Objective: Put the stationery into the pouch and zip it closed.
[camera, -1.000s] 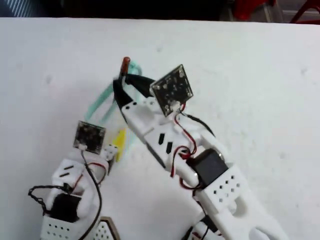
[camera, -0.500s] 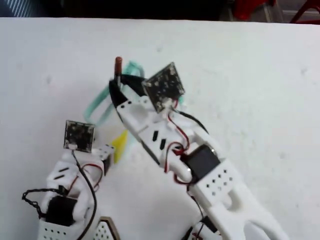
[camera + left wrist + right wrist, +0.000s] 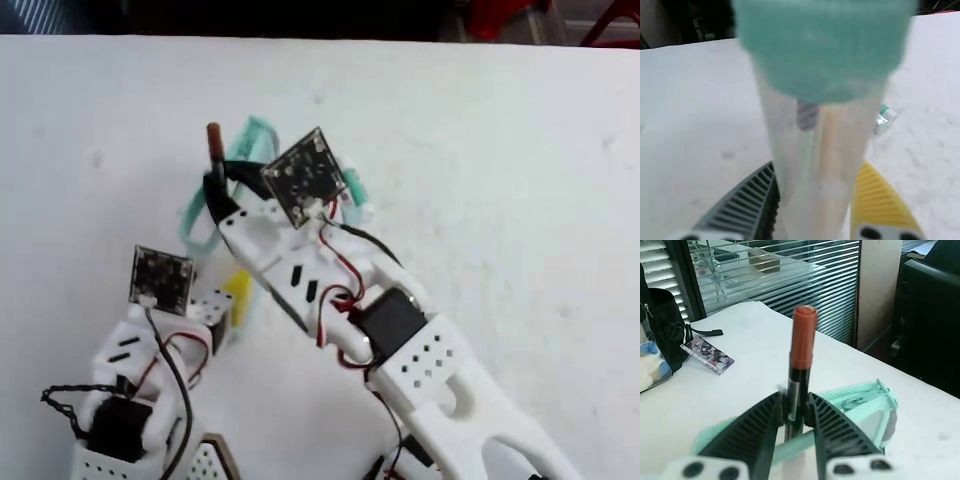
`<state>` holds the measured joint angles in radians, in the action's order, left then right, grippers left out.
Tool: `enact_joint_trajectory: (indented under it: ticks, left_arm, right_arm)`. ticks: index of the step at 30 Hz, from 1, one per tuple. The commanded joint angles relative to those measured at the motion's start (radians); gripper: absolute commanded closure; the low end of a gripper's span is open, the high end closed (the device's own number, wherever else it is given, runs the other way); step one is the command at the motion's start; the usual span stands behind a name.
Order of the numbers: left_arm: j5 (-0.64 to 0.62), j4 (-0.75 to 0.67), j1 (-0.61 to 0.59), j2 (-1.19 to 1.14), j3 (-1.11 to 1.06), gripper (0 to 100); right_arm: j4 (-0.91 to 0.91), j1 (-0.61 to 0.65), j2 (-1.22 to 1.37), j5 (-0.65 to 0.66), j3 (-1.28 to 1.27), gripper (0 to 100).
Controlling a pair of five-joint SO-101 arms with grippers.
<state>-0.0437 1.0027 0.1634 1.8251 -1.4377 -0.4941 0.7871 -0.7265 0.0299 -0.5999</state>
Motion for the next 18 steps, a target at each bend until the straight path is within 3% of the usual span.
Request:
enact_joint_trajectory:
  ticks: [1,5,11,18]
  left_arm:
    - [0.005,-0.003,0.051,-0.002,0.054,79]
    - [0.003,-0.005,0.053,-0.002,0.052,79]
    - [0.003,-0.005,0.047,-0.002,0.046,79]
    - [0.003,-0.005,0.047,-0.002,0.02,79]
  right_arm:
    - [-0.005,0.015,-0.001,0.02,0.017,89.2]
    - [-0.076,0.015,-0.005,0.018,0.04,75.9]
    - [-0.16,0.008,-0.082,0.02,0.126,77.9]
    - [-0.263,-0.087,-0.303,0.02,0.232,77.9]
